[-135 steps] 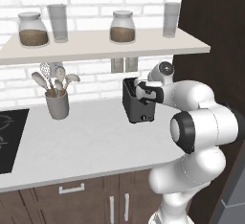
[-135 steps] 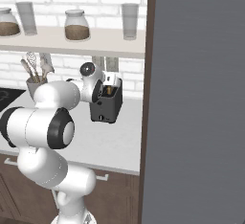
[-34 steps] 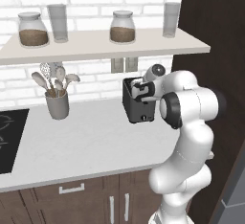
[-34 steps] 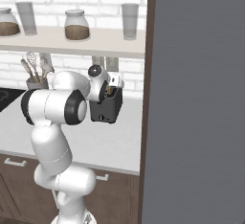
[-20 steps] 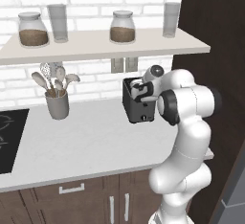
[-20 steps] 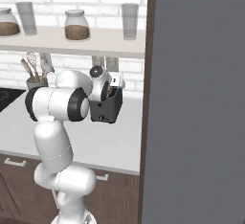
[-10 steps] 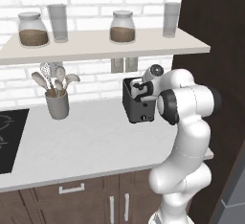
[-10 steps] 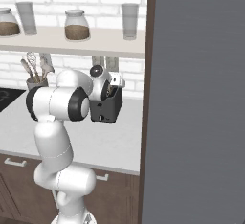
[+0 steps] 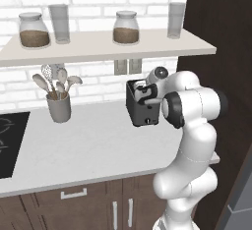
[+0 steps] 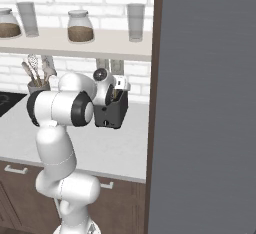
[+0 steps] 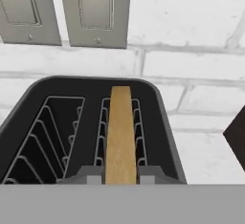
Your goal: Start the toaster. Once the lever pops up, take the bread to the plate on the dining counter.
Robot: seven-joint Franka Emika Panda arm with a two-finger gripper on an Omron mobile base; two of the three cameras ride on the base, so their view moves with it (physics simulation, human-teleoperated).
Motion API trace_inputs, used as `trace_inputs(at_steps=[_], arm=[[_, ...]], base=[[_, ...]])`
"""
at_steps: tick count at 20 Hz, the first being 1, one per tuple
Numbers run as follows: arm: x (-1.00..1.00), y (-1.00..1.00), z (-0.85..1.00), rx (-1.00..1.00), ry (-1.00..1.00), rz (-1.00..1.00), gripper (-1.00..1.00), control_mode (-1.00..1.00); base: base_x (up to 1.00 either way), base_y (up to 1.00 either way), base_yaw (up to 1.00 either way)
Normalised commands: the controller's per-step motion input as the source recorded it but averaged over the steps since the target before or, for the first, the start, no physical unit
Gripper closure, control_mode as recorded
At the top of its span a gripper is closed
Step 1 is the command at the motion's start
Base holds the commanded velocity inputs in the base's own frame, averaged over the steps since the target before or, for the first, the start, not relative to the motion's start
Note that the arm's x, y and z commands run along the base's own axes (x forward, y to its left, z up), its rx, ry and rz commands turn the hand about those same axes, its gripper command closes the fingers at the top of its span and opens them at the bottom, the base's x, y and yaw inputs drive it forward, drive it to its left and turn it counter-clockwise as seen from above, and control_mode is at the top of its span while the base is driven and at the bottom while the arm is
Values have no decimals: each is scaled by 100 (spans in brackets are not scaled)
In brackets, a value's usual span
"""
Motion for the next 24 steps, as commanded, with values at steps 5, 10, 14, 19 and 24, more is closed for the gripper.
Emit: trace_inputs(at_steps=[5,10,14,19,24], arm=[[0,0,15,0,-16,4,100,-100],[0,-1,38,0,-23,6,100,-100],[0,-3,61,0,-24,7,100,-100],[0,-8,79,5,-22,8,100,-100],[0,-15,92,10,-18,9,100,-100]], base=[[0,0,0],[0,0,0],[0,0,0],[0,0,0],[0,0,0]])
